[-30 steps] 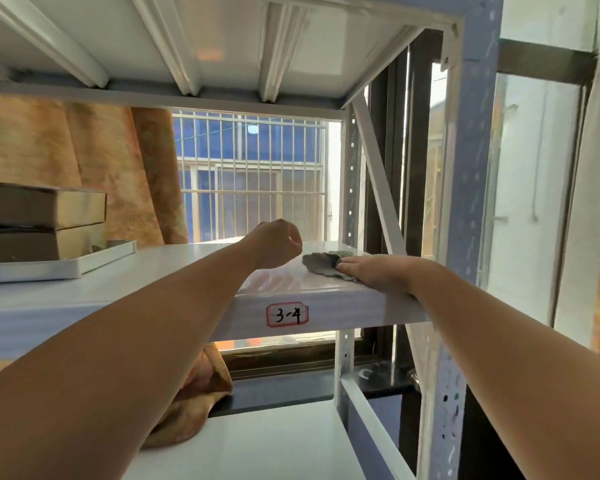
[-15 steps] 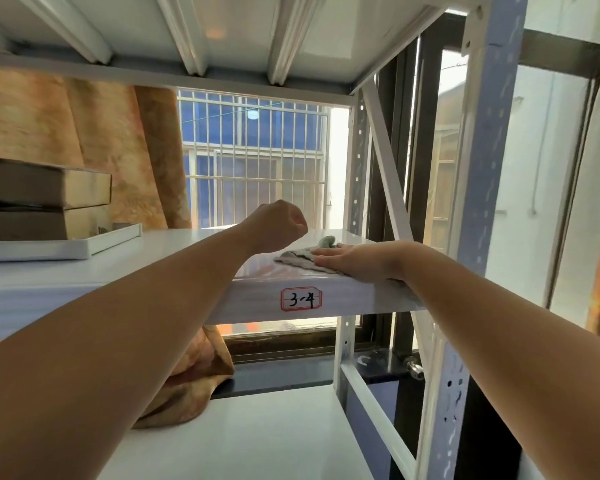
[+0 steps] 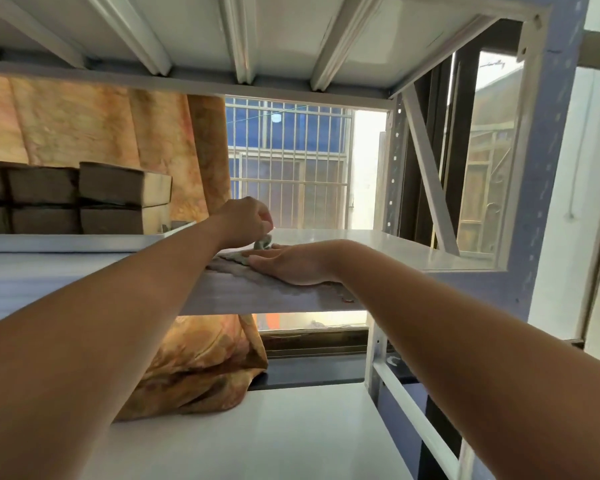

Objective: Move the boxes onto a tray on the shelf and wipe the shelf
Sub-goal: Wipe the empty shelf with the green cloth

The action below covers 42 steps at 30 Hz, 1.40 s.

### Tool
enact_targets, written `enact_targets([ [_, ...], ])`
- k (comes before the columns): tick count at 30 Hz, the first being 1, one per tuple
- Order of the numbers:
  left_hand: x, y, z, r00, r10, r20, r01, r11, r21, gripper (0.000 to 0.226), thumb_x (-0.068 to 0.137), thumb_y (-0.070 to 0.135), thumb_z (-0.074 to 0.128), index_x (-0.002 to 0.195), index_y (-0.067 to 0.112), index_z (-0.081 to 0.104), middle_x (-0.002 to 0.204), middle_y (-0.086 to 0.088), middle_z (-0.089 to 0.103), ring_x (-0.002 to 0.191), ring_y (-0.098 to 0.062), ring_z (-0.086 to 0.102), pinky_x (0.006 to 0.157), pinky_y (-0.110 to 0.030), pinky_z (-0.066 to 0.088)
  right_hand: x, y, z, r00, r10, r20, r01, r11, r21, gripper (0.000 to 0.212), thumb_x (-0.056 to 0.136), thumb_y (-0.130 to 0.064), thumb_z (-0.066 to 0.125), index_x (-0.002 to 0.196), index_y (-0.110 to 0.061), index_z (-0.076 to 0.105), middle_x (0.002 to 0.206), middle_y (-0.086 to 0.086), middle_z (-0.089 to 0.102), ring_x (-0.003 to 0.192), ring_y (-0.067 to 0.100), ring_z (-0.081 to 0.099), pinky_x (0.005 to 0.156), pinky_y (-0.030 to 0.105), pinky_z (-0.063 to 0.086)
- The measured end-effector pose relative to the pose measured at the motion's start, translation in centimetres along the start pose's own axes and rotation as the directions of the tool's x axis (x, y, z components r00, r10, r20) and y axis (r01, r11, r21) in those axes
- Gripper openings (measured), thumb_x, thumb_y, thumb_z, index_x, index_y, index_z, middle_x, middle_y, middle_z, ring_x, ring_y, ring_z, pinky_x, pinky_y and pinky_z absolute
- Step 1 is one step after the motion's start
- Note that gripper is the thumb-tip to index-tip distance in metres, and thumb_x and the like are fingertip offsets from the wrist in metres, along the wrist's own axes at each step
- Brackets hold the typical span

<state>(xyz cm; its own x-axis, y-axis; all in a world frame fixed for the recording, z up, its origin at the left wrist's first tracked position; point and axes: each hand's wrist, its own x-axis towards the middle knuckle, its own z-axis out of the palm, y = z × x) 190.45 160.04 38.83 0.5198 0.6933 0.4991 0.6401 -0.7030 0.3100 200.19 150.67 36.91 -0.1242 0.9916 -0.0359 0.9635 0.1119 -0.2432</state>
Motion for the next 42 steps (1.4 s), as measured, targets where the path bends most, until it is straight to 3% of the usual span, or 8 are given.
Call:
enact_targets([
  [3, -0.6, -0.7, -0.5, 0.999, -0.011, -0.041, 0.010, 1.000, -0.019, 0.024, 0.089, 0.012, 0.050, 0.104, 0.009, 0.069, 0.107, -0.009, 0.068, 0.094, -0.021, 0.058, 0.081, -0.028, 0.045, 2.6, -2.3, 1.1, 1.000, 0.001, -0.030, -0.001, 1.000, -0.004, 0.052, 0.100, -0.050, 0.011, 0.149, -0.036, 0.020, 0.157, 0.007, 0.022, 0.144, 0.026, 0.021, 0.114, 0.043, 0.014],
  [8, -1.0, -1.8, -1.7, 0.998, -0.004, -0.060, 0.001, 0.998, -0.058, 0.024, 0.091, 0.012, 0.049, 0.106, 0.010, 0.066, 0.103, -0.005, 0.065, 0.087, -0.015, 0.054, 0.059, -0.014, 0.037, 4.8, -4.5, 1.3, 1.000, 0.021, 0.002, -0.021, 1.000, -0.011, 0.054, 0.102, -0.046, 0.012, 0.150, -0.026, 0.023, 0.157, 0.009, 0.024, 0.144, 0.024, 0.021, 0.118, 0.041, 0.014],
  [19, -0.8, -4.5, -1.2, 0.997, -0.038, -0.067, 0.034, 0.997, -0.065, 0.024, 0.090, 0.013, 0.049, 0.111, 0.012, 0.061, 0.107, -0.007, 0.062, 0.092, -0.017, 0.053, 0.078, -0.026, 0.041, 6.9, -4.1, -0.5, 0.992, 0.128, 0.003, -0.128, 0.990, 0.052, 0.045, 0.106, -0.019, 0.020, 0.148, -0.005, 0.025, 0.156, 0.012, 0.024, 0.144, 0.026, 0.019, 0.109, 0.023, 0.016],
  [22, -0.8, -5.1, -1.1, 0.998, -0.037, -0.059, 0.036, 0.999, -0.028, 0.023, 0.090, 0.017, 0.053, 0.112, 0.013, 0.060, 0.104, -0.004, 0.061, 0.091, -0.018, 0.055, 0.077, -0.027, 0.043, 7.5, -3.3, -0.8, 0.989, 0.146, 0.025, -0.148, 0.985, 0.092, 0.045, 0.106, -0.024, 0.016, 0.149, -0.012, 0.023, 0.153, 0.009, 0.031, 0.140, 0.020, 0.028, 0.089, 0.015, 0.026],
  [24, -1.0, -5.2, -1.0, 0.999, -0.029, -0.025, 0.029, 1.000, -0.002, 0.022, 0.090, 0.019, 0.053, 0.111, 0.013, 0.061, 0.104, -0.004, 0.062, 0.091, -0.018, 0.055, 0.078, -0.027, 0.042, 8.0, -2.8, -0.9, 0.991, 0.130, 0.028, -0.131, 0.989, 0.068, 0.047, 0.106, -0.030, 0.015, 0.150, -0.015, 0.020, 0.153, 0.007, 0.031, 0.139, 0.020, 0.028, 0.096, 0.015, 0.023],
  [26, -1.1, -5.1, -1.1, 1.000, -0.024, -0.006, 0.024, 1.000, 0.019, 0.022, 0.090, 0.015, 0.051, 0.110, 0.013, 0.062, 0.102, -0.004, 0.062, 0.090, -0.017, 0.055, 0.075, -0.026, 0.040, 8.3, -2.0, -1.0, 0.989, 0.147, 0.019, -0.148, 0.987, 0.061, 0.056, 0.102, -0.048, 0.017, 0.151, -0.023, 0.019, 0.154, 0.005, 0.031, 0.139, 0.021, 0.031, 0.111, 0.028, 0.019],
  [34, -1.4, -4.3, -0.6, 0.996, 0.032, -0.083, -0.028, 0.998, 0.053, 0.023, 0.093, 0.013, 0.051, 0.112, 0.011, 0.064, 0.114, -0.008, 0.067, 0.091, -0.014, 0.056, 0.080, -0.022, 0.043, 5.6, 4.5, -2.1, 0.880, 0.459, -0.123, -0.459, 0.888, 0.037, 0.092, 0.078, -0.083, 0.014, 0.151, -0.027, 0.021, 0.157, 0.008, 0.024, 0.141, 0.034, 0.028, 0.115, 0.054, 0.015],
  [42, -0.4, -0.9, 0.5, 0.995, 0.084, -0.050, -0.079, 0.991, 0.105, 0.025, 0.095, 0.015, 0.050, 0.113, 0.009, 0.065, 0.112, -0.005, 0.068, 0.092, -0.016, 0.061, 0.079, -0.019, 0.041, -0.3, 11.1, -3.8, 0.807, 0.578, -0.119, -0.572, 0.816, 0.084, 0.086, 0.086, -0.075, 0.019, 0.148, -0.017, 0.030, 0.145, 0.014, 0.041, 0.127, 0.030, 0.047, 0.108, 0.040, 0.031],
])
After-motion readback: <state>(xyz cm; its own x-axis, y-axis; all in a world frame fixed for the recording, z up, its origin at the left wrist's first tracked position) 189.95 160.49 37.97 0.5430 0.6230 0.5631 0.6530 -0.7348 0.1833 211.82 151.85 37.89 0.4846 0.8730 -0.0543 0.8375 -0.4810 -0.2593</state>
